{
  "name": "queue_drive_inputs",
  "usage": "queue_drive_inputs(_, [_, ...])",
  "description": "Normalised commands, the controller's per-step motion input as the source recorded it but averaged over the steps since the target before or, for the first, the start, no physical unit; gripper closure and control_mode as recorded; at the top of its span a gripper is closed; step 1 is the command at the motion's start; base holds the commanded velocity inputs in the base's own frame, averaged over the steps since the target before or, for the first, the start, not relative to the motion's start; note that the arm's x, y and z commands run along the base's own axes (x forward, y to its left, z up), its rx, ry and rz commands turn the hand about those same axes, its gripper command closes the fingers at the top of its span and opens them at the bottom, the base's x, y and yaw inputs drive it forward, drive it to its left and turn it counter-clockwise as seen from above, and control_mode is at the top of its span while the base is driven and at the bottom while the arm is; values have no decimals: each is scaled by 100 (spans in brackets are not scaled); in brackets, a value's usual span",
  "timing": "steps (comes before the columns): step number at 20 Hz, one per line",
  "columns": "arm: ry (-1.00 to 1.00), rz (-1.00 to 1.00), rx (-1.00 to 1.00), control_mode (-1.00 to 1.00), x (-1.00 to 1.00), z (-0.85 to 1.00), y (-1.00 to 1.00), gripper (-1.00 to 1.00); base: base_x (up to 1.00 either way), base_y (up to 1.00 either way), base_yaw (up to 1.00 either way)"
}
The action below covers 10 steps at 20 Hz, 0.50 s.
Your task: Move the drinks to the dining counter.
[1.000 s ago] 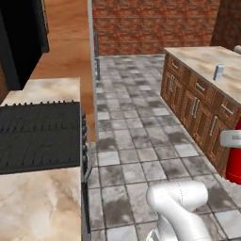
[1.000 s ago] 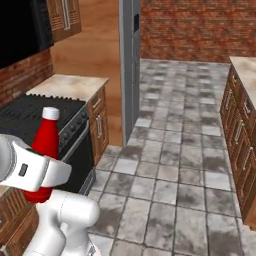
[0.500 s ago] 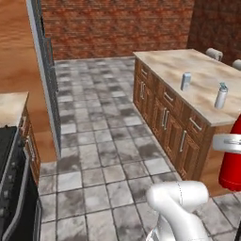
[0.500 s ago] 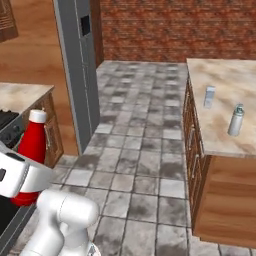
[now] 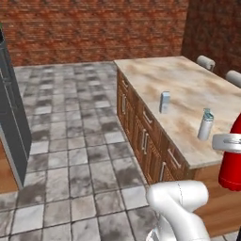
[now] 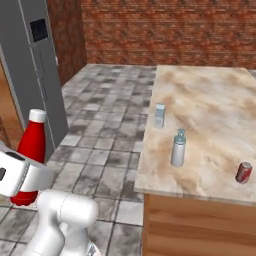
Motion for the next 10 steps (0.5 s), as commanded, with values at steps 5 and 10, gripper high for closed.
queue_drive_inputs(5, [0, 0, 0, 100, 0, 0, 0, 100, 100, -100, 0])
queue_drive_inputs(10, [0, 0, 0, 100, 0, 0, 0, 100, 99, -100, 0])
